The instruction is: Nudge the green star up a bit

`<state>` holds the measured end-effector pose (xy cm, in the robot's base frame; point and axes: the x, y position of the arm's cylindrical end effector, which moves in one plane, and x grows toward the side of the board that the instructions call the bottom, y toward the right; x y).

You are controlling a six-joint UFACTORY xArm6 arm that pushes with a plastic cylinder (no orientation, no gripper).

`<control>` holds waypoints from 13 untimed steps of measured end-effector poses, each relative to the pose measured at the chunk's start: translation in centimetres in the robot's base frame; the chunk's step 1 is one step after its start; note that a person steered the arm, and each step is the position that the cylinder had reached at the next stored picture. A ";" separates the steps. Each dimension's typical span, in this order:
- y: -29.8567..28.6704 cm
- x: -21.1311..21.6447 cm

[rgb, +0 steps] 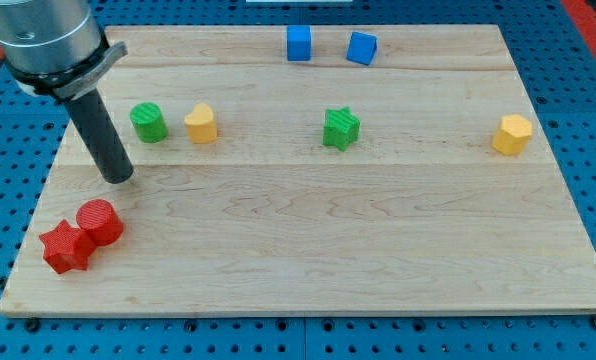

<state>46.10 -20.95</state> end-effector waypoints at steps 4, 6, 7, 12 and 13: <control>-2.8 -0.1; -0.5 -0.1; 1.9 -0.1; 16.5 -0.1; 21.4 -1.3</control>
<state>44.78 0.49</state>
